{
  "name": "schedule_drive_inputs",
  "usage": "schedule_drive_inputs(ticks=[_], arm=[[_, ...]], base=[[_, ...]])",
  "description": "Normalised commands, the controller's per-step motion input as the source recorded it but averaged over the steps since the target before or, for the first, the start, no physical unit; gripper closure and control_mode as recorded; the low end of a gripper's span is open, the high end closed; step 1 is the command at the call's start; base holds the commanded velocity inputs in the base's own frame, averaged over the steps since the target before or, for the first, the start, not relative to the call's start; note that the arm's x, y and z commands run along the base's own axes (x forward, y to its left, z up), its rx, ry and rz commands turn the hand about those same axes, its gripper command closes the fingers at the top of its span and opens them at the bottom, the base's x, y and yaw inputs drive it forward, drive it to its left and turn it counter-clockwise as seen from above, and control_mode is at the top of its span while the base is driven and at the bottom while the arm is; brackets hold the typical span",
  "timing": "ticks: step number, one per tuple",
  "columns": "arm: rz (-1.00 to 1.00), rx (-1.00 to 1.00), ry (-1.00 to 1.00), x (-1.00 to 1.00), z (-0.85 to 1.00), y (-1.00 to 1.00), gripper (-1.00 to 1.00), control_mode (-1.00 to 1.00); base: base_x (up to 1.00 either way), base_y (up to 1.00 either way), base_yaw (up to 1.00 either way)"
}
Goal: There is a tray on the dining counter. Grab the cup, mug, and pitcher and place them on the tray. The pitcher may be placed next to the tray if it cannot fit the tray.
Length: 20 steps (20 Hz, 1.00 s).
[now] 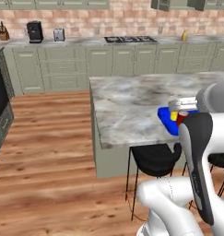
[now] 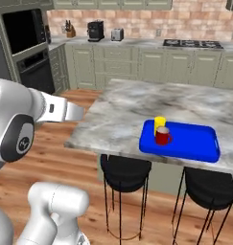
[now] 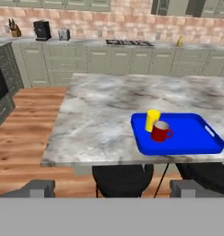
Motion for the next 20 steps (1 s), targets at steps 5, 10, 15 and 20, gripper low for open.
schedule_drive_inputs(ticks=[5,10,15,20], arm=[[0.0,0.0,0.0,0.0,0.0,0.0,-1.0,1.0],[0.0,0.0,0.0,0.0,0.0,0.0,-1.0,1.0],[0.0,0.0,0.0,0.0,0.0,0.0,-1.0,1.0],[0.0,0.0,0.0,0.0,0.0,0.0,-1.0,1.0]], base=[[0.19,1.0,0.01],[0.65,1.0,0.0],[1.0,1.0,0.0],[1.0,0.68,-0.03]])
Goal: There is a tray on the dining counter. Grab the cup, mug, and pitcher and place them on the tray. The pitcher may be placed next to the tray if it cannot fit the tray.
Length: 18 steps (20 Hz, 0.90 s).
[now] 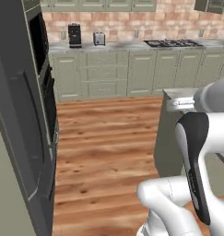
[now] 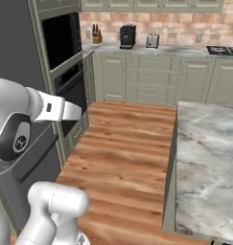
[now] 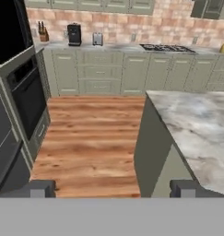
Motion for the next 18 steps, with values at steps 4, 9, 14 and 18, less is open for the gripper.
schedule_drive_inputs(ticks=[4,9,14,18], arm=[[0.0,0.0,0.0,0.0,0.0,0.0,-1.0,1.0],[0.0,0.0,0.0,0.0,0.0,0.0,-1.0,1.0],[0.0,0.0,0.0,0.0,0.0,0.0,-1.0,1.0],[0.0,0.0,0.0,0.0,0.0,0.0,-1.0,1.0]], base=[[1.0,0.07,-0.12],[1.0,-0.02,-0.09],[1.0,0.24,0.0],[1.0,0.28,0.0]])
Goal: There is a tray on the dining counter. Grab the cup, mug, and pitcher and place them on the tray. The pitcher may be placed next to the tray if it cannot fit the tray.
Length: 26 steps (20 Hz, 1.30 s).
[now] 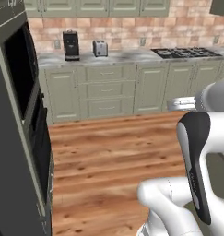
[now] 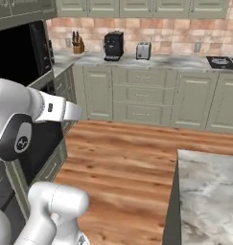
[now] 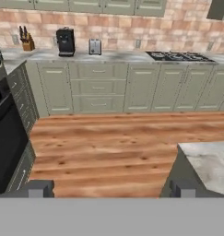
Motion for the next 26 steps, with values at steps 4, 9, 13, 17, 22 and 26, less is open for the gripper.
schedule_drive_inputs(ticks=[4,9,13,17,22,26], arm=[[0.0,0.0,0.0,0.0,0.0,0.0,-1.0,1.0],[0.0,0.0,0.0,0.0,0.0,0.0,-1.0,1.0],[0.0,0.0,0.0,0.0,0.0,0.0,-1.0,1.0],[0.0,0.0,0.0,0.0,0.0,0.0,-1.0,1.0],[0.0,0.0,0.0,0.0,0.0,0.0,-1.0,1.0],[0.0,0.0,0.0,0.0,0.0,0.0,-1.0,1.0]], base=[[1.0,0.24,0.0],[1.0,0.17,0.0],[1.0,0.13,0.0],[1.0,0.04,0.0],[0.99,0.02,-0.19],[0.81,0.0,-0.48]])
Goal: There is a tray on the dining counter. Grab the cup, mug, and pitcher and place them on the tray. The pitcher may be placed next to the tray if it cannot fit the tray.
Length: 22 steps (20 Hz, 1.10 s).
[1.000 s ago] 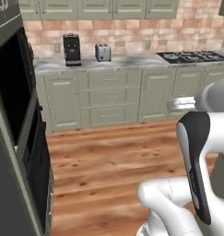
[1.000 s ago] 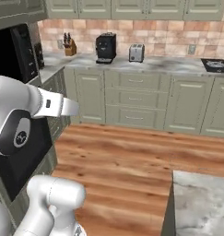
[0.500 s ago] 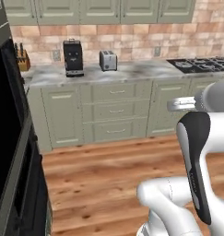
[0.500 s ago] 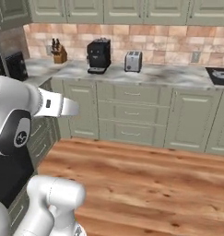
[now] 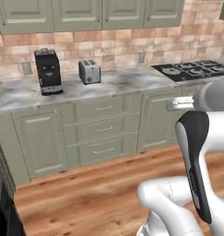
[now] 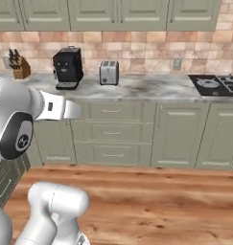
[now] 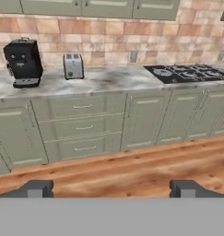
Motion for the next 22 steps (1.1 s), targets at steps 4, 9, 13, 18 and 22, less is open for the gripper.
schedule_drive_inputs(ticks=[4,9,13,18,22], arm=[[0.0,0.0,0.0,0.0,0.0,0.0,-1.0,1.0],[0.0,0.0,0.0,0.0,0.0,0.0,-1.0,1.0],[0.0,0.0,0.0,0.0,0.0,0.0,-1.0,1.0],[0.0,0.0,0.0,0.0,0.0,0.0,-1.0,1.0],[0.0,0.0,0.0,0.0,0.0,0.0,-1.0,1.0]], base=[[0.64,0.04,-0.65],[0.46,0.02,-0.75],[0.47,0.0,-0.75],[0.55,0.0,-0.71],[0.69,0.0,-0.64]])
